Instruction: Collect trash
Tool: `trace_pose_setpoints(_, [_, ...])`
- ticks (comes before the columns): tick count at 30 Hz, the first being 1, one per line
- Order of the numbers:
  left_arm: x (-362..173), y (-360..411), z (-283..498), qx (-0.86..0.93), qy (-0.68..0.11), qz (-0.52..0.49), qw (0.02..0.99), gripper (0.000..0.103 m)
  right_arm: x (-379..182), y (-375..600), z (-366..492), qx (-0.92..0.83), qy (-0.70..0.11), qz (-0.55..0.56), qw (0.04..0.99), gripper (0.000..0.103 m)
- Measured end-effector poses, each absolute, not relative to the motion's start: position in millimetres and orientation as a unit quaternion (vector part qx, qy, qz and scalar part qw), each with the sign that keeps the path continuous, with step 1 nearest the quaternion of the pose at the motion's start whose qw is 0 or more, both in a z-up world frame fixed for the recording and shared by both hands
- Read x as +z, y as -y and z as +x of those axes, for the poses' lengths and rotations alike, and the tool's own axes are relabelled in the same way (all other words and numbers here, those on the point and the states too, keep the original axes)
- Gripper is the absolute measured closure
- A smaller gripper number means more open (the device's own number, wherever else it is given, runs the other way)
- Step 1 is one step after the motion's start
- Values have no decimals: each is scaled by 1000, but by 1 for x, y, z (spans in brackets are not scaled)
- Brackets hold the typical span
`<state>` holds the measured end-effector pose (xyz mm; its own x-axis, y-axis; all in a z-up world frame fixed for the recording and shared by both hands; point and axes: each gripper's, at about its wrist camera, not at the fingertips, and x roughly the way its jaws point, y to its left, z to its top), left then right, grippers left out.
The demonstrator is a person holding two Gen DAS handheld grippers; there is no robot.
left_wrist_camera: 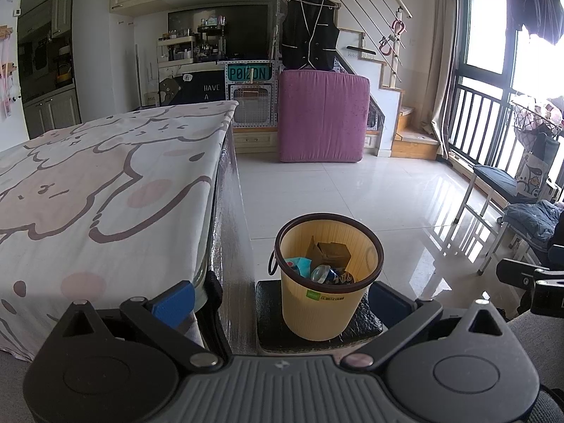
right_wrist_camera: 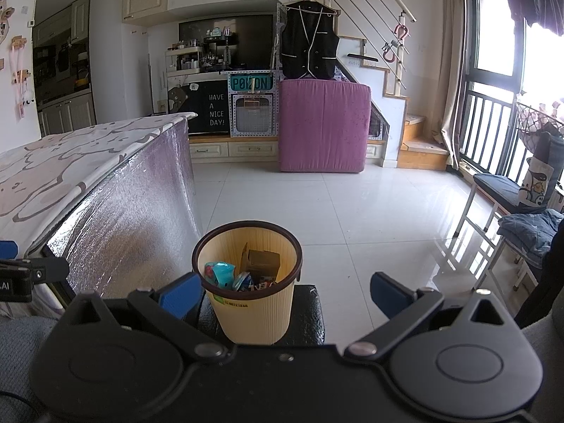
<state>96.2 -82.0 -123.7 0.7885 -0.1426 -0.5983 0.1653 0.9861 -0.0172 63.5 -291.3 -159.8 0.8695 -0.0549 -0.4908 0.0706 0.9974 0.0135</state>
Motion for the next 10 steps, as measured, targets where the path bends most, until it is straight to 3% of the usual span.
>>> trace_pose_setpoints(10, [-119, 76, 98, -76, -314, 16, 946, 0, -158, 292, 62, -33, -253, 15, 967, 0])
